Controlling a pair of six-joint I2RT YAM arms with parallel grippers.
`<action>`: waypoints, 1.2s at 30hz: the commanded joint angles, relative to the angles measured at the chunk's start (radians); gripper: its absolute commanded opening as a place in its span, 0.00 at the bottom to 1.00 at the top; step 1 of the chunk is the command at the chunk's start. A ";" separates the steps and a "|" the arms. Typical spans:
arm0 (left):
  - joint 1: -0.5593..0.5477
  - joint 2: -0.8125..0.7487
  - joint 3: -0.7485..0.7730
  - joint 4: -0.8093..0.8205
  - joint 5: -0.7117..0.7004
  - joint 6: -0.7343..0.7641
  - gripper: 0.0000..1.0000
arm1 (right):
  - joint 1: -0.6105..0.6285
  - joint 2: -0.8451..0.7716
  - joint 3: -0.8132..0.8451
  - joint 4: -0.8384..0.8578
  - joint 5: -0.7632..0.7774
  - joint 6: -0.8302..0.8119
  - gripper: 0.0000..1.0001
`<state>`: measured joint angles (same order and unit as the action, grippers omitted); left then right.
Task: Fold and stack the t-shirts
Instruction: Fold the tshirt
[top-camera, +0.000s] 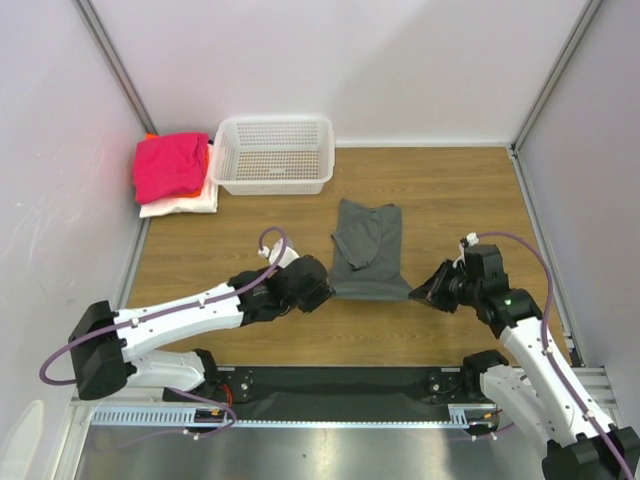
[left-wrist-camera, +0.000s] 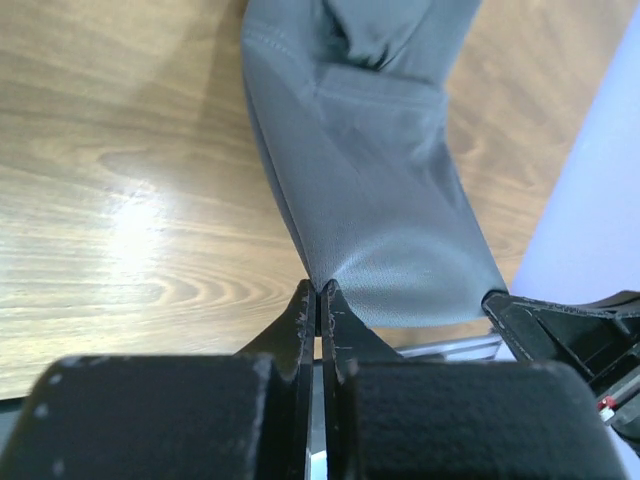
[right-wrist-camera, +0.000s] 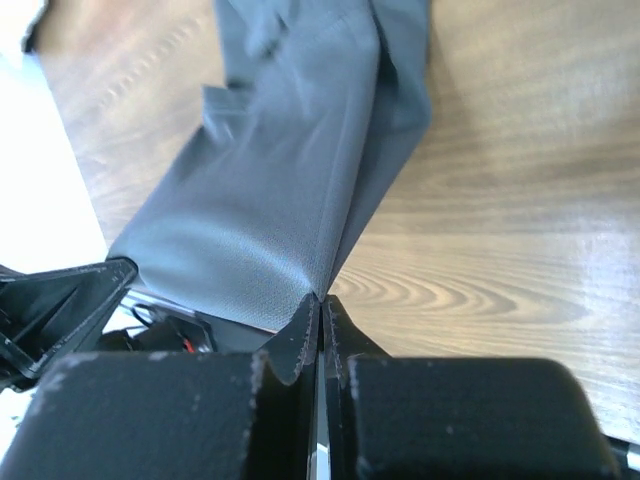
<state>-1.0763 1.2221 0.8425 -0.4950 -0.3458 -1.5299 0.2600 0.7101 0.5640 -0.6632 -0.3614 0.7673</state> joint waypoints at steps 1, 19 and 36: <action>0.038 -0.012 0.078 -0.135 -0.088 -0.004 0.00 | -0.002 0.043 0.109 -0.024 0.079 -0.003 0.00; 0.314 0.382 0.536 -0.197 -0.002 0.131 0.00 | -0.154 0.581 0.405 0.275 0.015 -0.095 0.00; 0.447 0.737 0.754 0.026 0.054 0.211 0.00 | -0.194 1.026 0.603 0.560 -0.048 -0.143 0.00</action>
<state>-0.6498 1.9427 1.5326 -0.5182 -0.2508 -1.3560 0.0826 1.7214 1.0969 -0.2043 -0.4202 0.6708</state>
